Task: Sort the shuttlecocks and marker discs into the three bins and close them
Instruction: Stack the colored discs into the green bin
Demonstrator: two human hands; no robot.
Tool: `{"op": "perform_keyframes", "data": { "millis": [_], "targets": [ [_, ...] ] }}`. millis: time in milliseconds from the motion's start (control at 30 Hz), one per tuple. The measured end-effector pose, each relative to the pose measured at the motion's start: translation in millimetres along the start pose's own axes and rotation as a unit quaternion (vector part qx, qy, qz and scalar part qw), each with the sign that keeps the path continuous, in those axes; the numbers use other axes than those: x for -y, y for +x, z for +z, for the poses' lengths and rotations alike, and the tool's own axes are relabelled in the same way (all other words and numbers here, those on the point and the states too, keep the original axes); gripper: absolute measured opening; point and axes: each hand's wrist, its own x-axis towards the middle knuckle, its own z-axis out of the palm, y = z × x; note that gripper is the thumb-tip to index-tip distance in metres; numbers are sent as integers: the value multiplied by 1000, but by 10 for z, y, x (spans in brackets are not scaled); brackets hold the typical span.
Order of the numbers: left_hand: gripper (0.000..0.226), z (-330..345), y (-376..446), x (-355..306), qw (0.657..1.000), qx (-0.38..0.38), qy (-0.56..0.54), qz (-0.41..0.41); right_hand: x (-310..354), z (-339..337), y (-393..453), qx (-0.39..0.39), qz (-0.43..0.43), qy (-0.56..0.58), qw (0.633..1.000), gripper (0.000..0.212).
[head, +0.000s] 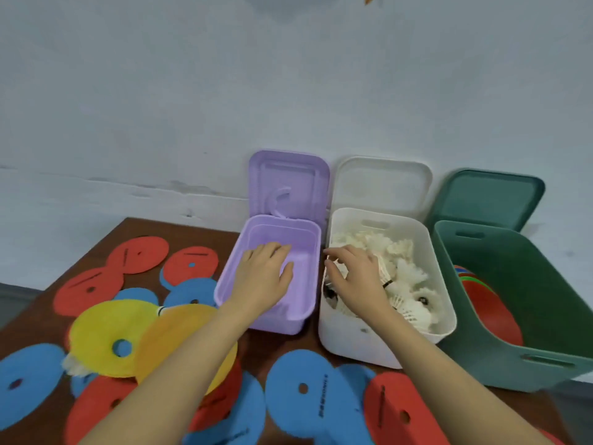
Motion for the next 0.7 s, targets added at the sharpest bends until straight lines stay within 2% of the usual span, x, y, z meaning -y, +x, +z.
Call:
{"op": "perform_keyframes", "data": {
  "millis": [100,233,333,433,567,700],
  "targets": [
    [41,-192,-240,559,1000,-7,-21,-11,526,361,87,-3,-11,33,999,41],
    [43,-335,-670,1176,998,12,-42,-48,1083,855,-12,11,0,77,997,30],
    [40,-303,-1037,1554,992,68,-29,-101,1302,1195,-219,43,9,90,995,29],
    [47,-202,-1359,1789,971,172,-1,-167,1337,1481,-480,83,27,67,994,24],
    [66,-31,-1664,1924,951,245,18,-191,1154,1840,-855,171,116,-59,977,21],
    [70,68,-1766,1932,947,237,22,-215,1077,2066,-1099,239,234,-84,939,40]
  ]
}}
